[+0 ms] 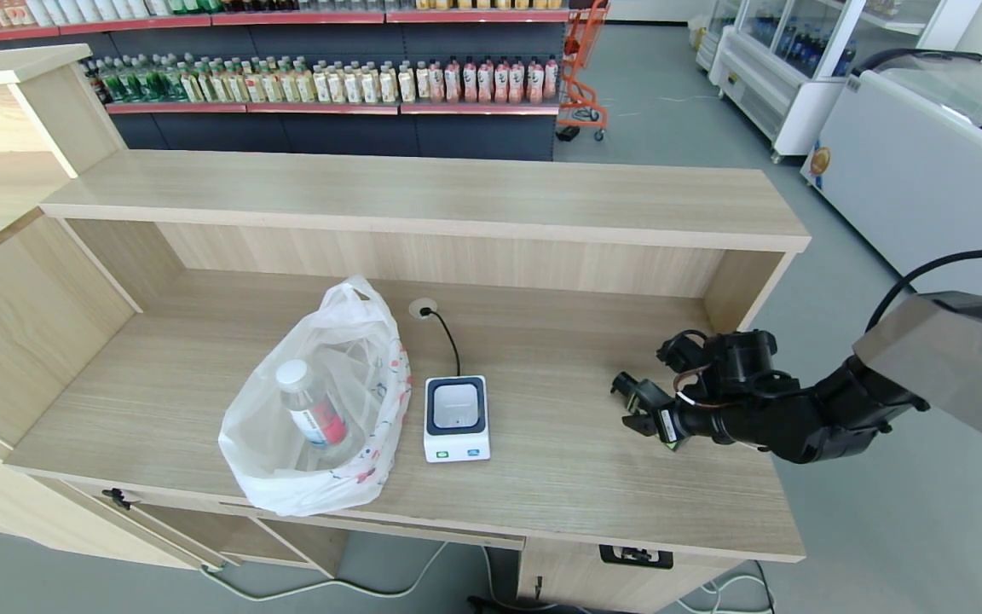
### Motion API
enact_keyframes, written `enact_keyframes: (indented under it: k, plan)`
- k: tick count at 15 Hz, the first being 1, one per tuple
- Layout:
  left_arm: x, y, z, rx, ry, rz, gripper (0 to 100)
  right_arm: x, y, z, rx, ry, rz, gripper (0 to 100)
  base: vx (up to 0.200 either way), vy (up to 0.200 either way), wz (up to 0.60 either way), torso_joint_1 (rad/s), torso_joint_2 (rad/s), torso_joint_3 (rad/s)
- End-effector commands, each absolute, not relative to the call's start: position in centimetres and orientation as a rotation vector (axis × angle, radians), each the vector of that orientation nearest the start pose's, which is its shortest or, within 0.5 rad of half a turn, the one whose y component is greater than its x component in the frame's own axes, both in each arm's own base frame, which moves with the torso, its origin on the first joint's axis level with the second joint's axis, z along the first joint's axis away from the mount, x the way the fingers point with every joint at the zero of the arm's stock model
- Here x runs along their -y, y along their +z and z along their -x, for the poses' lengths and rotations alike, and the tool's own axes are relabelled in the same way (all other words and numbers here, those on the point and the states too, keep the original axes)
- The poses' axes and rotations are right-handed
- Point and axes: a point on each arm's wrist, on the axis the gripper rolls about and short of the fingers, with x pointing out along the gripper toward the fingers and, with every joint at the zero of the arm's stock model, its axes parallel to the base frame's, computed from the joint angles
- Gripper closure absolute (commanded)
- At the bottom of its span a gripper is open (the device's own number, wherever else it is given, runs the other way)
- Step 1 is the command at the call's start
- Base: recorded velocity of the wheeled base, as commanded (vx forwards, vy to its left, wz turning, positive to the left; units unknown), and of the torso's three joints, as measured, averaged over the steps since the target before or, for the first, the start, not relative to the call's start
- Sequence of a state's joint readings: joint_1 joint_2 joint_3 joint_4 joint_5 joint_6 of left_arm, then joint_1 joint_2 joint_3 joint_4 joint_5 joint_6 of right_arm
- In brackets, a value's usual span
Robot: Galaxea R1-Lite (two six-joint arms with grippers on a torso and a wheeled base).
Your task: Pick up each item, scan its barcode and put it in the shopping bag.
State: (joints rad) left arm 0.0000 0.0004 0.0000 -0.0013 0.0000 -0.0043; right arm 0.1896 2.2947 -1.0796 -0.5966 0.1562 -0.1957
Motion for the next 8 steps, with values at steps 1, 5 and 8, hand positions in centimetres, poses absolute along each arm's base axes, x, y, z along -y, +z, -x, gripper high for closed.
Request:
enact_keyframes:
  k: [1, 5, 8]
  plan:
    - [0.0, 7.57, 2.27, 0.0, 0.0, 0.005, 0, -8.32, 1.73, -41.04, -0.602, 0.398, 0.199, 0, 0.0, 0.0, 0.0, 0.0, 0.0, 0.0]
    - [0.0, 7.57, 2.27, 0.0, 0.0, 0.005, 0, -8.42, 0.85, -41.53, -0.612, 0.399, 0.199, 100, 0.0, 0.0, 0.0, 0.0, 0.0, 0.0]
    - [0.0, 7.57, 2.27, 0.0, 0.0, 0.005, 0, -8.44, 1.68, -41.99, -0.577, 0.394, 0.201, 100, 0.0, 0.0, 0.0, 0.0, 0.0, 0.0]
